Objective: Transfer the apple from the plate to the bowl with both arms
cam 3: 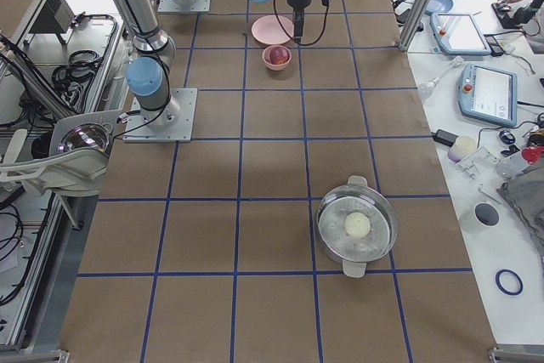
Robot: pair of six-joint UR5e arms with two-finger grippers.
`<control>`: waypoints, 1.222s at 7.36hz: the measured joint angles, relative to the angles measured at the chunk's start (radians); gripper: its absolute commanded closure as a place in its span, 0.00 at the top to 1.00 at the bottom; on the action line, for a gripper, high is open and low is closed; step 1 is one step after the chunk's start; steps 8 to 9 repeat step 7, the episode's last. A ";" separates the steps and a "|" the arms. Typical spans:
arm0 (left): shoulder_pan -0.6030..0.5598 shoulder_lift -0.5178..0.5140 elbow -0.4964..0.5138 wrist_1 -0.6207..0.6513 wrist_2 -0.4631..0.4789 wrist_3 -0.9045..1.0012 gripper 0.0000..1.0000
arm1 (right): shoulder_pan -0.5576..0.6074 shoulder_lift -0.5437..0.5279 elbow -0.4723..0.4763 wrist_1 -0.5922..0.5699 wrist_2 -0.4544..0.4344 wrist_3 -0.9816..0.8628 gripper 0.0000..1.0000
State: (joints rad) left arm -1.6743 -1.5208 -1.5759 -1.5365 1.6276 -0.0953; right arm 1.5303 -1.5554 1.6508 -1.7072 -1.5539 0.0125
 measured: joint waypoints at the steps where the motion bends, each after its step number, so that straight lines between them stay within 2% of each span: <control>1: 0.012 0.001 -0.002 0.002 -0.018 0.002 1.00 | 0.000 0.000 0.000 0.000 0.000 -0.001 1.00; 9: 0.022 0.002 -0.004 0.003 -0.035 0.006 1.00 | 0.001 0.002 0.002 0.001 0.002 0.001 1.00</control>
